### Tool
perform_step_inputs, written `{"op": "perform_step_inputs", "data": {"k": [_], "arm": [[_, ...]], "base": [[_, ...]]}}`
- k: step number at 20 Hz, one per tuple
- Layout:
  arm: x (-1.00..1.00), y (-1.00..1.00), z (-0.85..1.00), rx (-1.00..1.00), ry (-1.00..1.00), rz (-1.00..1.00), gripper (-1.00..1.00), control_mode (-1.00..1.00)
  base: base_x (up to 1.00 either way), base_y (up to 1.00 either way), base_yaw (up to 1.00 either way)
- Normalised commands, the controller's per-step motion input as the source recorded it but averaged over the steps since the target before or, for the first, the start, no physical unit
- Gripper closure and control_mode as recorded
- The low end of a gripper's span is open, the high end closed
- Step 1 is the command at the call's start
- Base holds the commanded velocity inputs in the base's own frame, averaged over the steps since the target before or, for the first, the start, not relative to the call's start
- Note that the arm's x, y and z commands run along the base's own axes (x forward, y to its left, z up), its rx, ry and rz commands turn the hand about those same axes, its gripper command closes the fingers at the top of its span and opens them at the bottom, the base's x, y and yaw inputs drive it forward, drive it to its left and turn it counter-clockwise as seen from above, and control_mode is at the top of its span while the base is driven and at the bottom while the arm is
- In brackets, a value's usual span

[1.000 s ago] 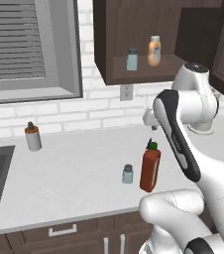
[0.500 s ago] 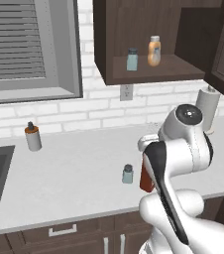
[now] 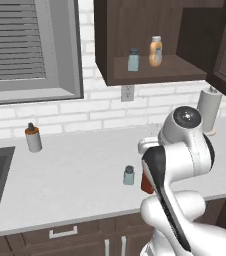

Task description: Put the shaker and condiment bottle from the counter next to their counterparts in the cabinet.

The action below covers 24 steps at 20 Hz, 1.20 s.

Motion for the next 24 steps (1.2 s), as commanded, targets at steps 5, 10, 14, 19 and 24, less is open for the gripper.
{"op": "perform_step_inputs", "data": {"k": [5,10,14,19,24], "arm": [[-0.44,0.00,-0.38,0.00,-0.07,-0.17,-1.00,-1.00],[-0.45,0.00,-0.43,0.00,-0.12,-0.16,-1.00,-1.00],[-0.37,0.00,-0.42,0.00,-0.12,-0.13,-1.00,-1.00],[-0.04,-0.09,-0.50,0.00,-0.14,-0.05,-1.00,-1.00],[0.00,-0.05,-0.61,0.00,-0.15,0.00,-1.00,-1.00]], "base": [[0.00,0.00,0.00],[0.00,0.00,0.00],[0.00,0.00,0.00],[0.00,0.00,0.00],[0.00,0.00,0.00]]}}
